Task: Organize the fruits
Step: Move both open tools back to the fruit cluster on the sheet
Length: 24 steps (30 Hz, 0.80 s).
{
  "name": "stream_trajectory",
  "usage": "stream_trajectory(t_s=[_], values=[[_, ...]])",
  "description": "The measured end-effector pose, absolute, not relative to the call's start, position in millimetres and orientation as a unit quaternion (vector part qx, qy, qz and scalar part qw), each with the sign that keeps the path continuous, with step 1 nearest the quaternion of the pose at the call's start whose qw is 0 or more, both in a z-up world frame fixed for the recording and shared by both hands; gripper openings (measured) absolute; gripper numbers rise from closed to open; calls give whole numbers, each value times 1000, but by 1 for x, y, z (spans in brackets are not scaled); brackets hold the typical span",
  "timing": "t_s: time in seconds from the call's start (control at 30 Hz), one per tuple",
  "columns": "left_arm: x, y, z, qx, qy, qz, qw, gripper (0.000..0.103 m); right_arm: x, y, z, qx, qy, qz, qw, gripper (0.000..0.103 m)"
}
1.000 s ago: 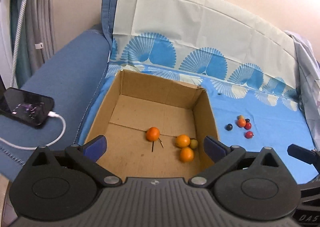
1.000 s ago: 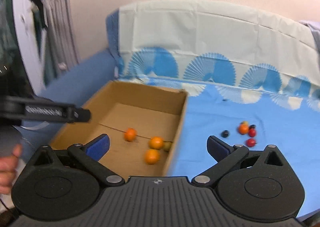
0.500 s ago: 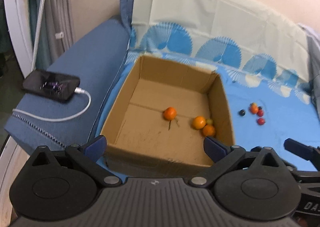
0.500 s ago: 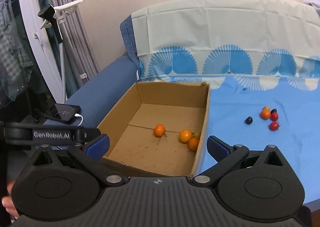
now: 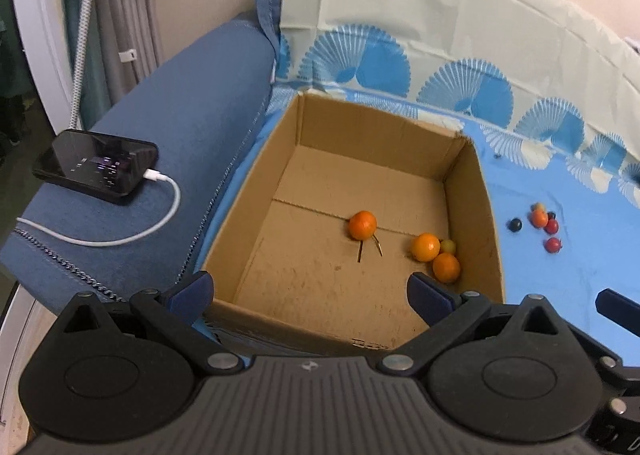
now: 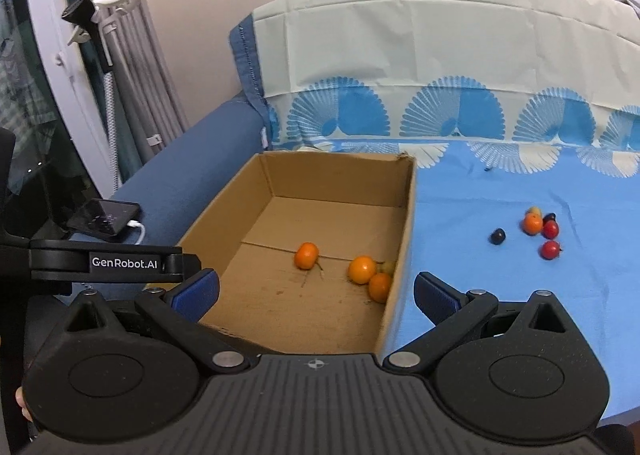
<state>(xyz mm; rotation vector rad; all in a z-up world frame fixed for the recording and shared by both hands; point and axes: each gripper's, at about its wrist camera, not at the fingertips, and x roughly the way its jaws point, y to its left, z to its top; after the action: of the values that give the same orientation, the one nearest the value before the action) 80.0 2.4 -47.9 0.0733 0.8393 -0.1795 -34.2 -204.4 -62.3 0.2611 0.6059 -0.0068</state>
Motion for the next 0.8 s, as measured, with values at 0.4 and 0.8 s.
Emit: stream_trajectory(t_s=[0.4,0.8], values=[[100,-54,-51,54,425,-91,899,103,-31,-280,-75,195,260,-65,944,103],[124,-171,-59,70,424,-169,887,103,-31,-381,-114,172,212,-221,937,103]])
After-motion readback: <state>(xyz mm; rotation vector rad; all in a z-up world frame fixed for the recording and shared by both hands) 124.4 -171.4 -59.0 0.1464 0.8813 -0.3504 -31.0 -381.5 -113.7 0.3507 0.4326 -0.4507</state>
